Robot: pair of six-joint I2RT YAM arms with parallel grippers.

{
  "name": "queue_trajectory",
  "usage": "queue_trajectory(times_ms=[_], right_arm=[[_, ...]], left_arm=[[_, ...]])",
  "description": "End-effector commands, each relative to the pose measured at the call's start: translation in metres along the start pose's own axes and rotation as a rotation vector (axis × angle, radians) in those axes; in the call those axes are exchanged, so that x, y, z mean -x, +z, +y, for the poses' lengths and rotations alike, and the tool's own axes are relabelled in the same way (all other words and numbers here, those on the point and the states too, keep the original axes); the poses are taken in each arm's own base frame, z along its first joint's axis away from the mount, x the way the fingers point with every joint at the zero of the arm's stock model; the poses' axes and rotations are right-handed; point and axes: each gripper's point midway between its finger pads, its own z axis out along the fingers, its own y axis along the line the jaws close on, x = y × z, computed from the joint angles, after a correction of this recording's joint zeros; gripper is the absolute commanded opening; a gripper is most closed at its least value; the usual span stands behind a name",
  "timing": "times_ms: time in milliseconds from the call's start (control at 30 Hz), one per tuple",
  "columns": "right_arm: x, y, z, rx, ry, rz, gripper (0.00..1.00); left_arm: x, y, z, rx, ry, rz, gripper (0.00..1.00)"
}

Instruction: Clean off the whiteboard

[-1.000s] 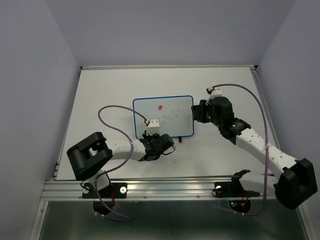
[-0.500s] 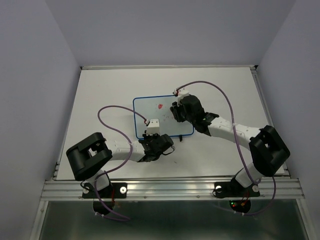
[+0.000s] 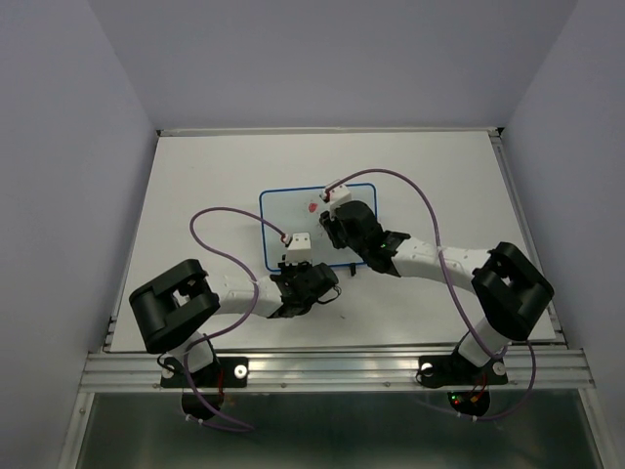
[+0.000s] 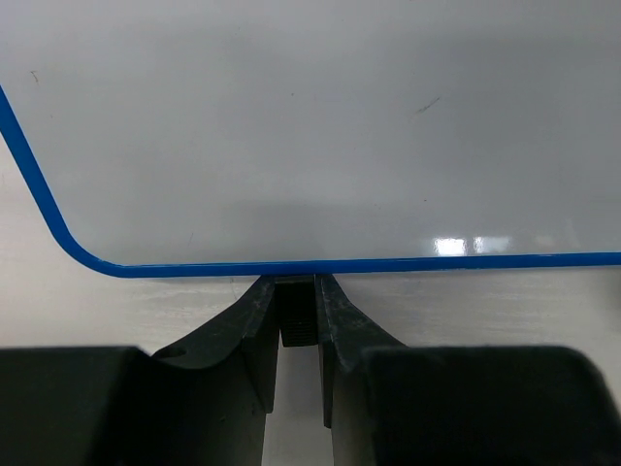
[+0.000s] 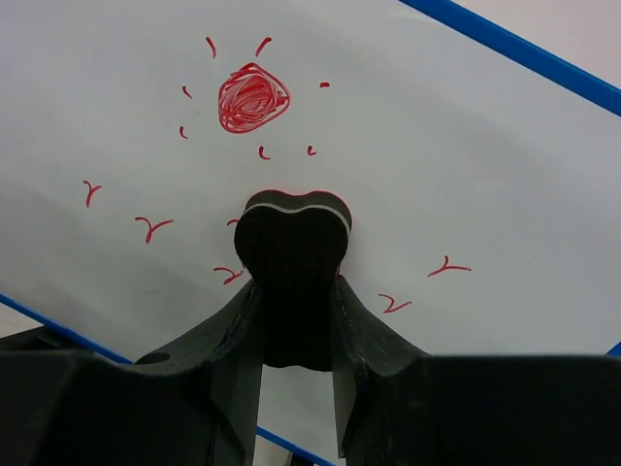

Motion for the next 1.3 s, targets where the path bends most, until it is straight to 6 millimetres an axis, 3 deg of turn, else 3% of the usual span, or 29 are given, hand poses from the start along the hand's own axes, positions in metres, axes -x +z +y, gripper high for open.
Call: queue_trajectory(times_ms=[0, 200, 400, 533, 667, 800, 967, 1267], right_arm=[[0.009, -0.004, -0.036, -0.216, 0.015, -0.06, 0.06], [0.032, -0.016, -0.072, -0.405, -0.014, -0.119, 0.04], [0.033, -0.02, -0.072, -0.378, 0.007, -0.132, 0.04], [0.035, -0.025, -0.089, -0.443, 0.006, -0.135, 0.05], [0.038, -0.028, -0.094, -0.451, 0.004, -0.142, 0.05], [0.031, -0.024, -0.07, -0.29, -0.035, -0.134, 0.05], [0.004, -0.01, -0.031, -0.059, -0.105, -0.073, 0.05], [-0.031, 0.0, 0.022, 0.153, -0.153, 0.012, 0.04]], left_arm=[[-0.011, 0.003, 0.0, -0.008, 0.014, 0.005, 0.0], [-0.017, 0.006, 0.005, 0.008, 0.027, 0.011, 0.0], [-0.019, 0.008, 0.004, 0.012, 0.031, 0.014, 0.0], [-0.019, 0.008, 0.005, 0.01, 0.029, 0.015, 0.0], [-0.018, 0.007, 0.006, 0.009, 0.028, 0.014, 0.0], [-0.014, 0.006, 0.002, 0.0, 0.019, 0.002, 0.0], [-0.011, 0.005, 0.001, -0.004, 0.021, -0.008, 0.0], [-0.007, 0.004, 0.003, -0.012, 0.0, -0.026, 0.0]])
